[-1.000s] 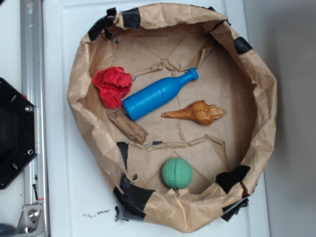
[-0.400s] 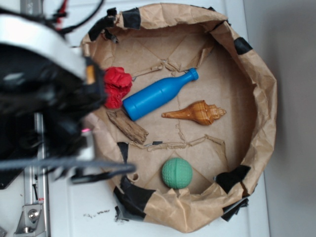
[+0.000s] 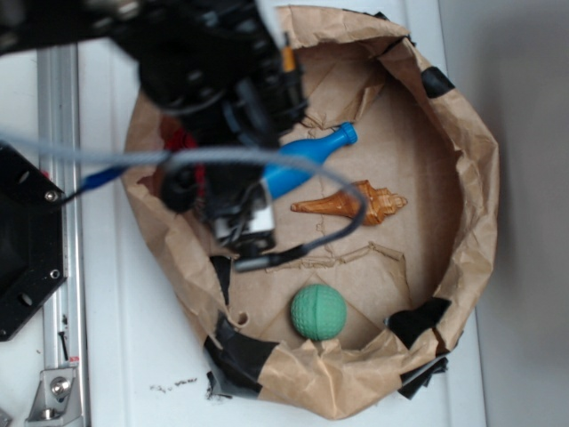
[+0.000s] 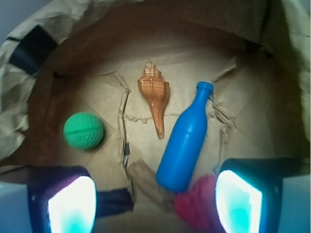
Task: Grab the blue bottle.
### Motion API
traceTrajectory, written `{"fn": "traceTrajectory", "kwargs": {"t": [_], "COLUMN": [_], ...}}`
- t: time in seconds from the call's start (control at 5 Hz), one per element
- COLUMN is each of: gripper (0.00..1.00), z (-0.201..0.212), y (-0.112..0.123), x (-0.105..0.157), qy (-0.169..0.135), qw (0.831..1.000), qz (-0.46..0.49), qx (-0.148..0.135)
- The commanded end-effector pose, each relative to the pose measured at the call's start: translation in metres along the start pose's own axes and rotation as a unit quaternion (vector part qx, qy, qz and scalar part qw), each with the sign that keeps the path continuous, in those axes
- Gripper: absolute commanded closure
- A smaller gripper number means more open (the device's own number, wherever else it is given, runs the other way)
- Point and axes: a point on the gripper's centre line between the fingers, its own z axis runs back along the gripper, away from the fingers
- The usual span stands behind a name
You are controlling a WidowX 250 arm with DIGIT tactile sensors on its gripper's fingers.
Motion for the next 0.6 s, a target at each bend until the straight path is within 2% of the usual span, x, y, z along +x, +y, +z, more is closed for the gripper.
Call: {"fn": "traceTrajectory", "kwargs": {"t": [0.0,0.2,0.4], "gripper": [0.0,0.0,1.0], "z": [-0.075,-0.098,-0.107], "y": [0.002,0.006,0.023], "x": [0.002,-0.009,-0.014], "qy": [0.029,0.052,0.103], "qw": [0.999,0.997,0.99], "qz": [-0.038,-0.04,-0.033], "qx": [0.025,0.035,0.091]}}
